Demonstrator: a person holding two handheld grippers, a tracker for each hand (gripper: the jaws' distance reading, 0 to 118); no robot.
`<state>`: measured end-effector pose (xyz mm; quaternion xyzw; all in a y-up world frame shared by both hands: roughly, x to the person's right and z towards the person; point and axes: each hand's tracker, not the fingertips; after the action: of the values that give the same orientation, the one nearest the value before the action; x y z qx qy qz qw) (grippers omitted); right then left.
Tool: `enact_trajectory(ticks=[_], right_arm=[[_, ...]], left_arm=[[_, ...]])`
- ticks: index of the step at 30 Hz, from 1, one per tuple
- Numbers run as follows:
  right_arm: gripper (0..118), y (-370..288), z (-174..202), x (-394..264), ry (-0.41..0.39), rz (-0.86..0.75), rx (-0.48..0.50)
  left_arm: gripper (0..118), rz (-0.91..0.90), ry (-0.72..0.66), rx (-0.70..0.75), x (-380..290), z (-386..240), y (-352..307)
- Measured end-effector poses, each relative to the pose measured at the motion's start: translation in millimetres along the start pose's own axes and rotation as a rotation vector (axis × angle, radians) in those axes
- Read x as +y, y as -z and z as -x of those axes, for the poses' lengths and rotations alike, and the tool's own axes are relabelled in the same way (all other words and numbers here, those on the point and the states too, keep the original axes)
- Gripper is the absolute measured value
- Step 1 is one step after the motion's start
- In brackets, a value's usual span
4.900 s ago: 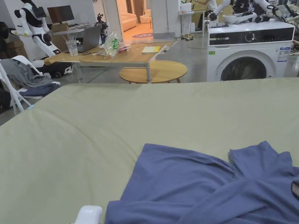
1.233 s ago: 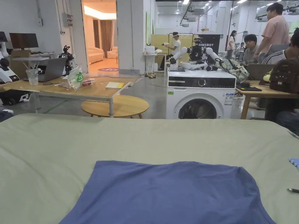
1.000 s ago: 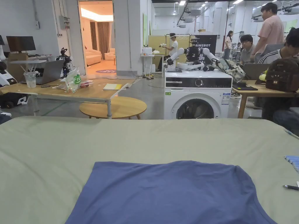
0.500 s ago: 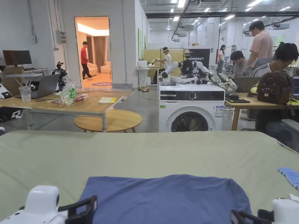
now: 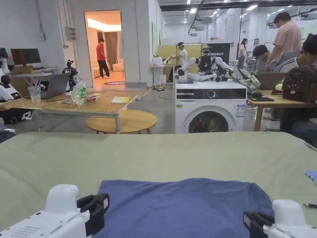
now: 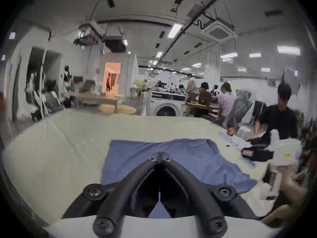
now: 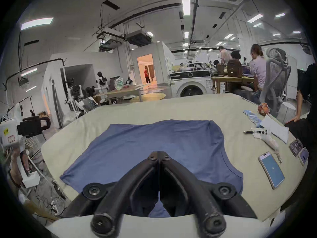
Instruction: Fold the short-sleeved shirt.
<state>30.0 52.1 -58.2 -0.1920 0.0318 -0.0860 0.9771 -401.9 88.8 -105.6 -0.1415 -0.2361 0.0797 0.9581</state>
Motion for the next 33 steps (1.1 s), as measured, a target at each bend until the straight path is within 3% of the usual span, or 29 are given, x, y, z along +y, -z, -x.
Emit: enact_trajectory(ticks=[4, 5, 6, 7, 8, 16, 17, 19, 20, 21, 23, 26, 28, 29, 30, 31, 33], right_arm=[[0, -8, -8, -10, -0.023, 0.030, 0.017], [0, -10, -11, -13, -0.020, 0.040, 0.016], [0, -12, -15, -17, -0.012, 0.052, 0.018], [0, -13, -18, -20, -0.004, 0.059, 0.019], [0, -15, -18, -23, 0.006, 0.066, 0.017], [0, -18, -26, -34, 0.027, 0.117, 0.003], [0, -20, -28, -34, 0.030, 0.118, 0.000], [0, -26, -32, -35, 0.025, 0.119, -0.017], [0, -29, -38, -35, 0.016, 0.117, -0.037], [0, -33, -42, -35, 0.008, 0.118, -0.059], [0, -42, -52, -37, -0.008, 0.124, -0.097], [0, -55, -73, -44, -0.019, 0.145, -0.161], [1, -60, -93, -54, -0.015, 0.180, -0.206], [14, -62, -102, -58, 0.002, 0.211, -0.218], [44, -62, -111, -63, 0.034, 0.261, -0.224], [58, -62, -117, -68, 0.068, 0.283, -0.214], [58, -63, -128, -80, 0.120, 0.324, -0.203]], left_arm=[[4, 0.113, -0.032, 0.036, -19, 41, -23], [26, 0.153, -0.024, 0.055, -26, 52, -29], [66, 0.210, -0.020, 0.084, -35, 62, -35], [76, 0.264, -0.014, 0.120, -44, 70, -40], [68, 0.284, -0.025, 0.144, -53, 78, -48], [67, 0.533, -0.086, 0.238, -125, 115, -32], [59, 0.546, -0.097, 0.216, -132, 114, -25], [22, 0.587, -0.040, 0.180, -144, 114, -11], [17, 0.619, 0.032, 0.237, -150, 112, -2], [5, 0.600, 0.056, 0.228, -151, 108, -1], [1, 0.615, 0.025, 0.194, -143, 101, 4], [1, 0.671, 0.130, 0.214, -141, 92, 10], [1, 0.671, 0.112, 0.220, -140, 93, 12], [1, 0.679, 0.100, 0.218, -138, 87, 9], [1, 0.680, 0.088, 0.221, -138, 88, 10], [1, 0.681, 0.067, 0.221, -138, 88, 10], [1, 0.673, 0.033, 0.219, -137, 87, 7]])
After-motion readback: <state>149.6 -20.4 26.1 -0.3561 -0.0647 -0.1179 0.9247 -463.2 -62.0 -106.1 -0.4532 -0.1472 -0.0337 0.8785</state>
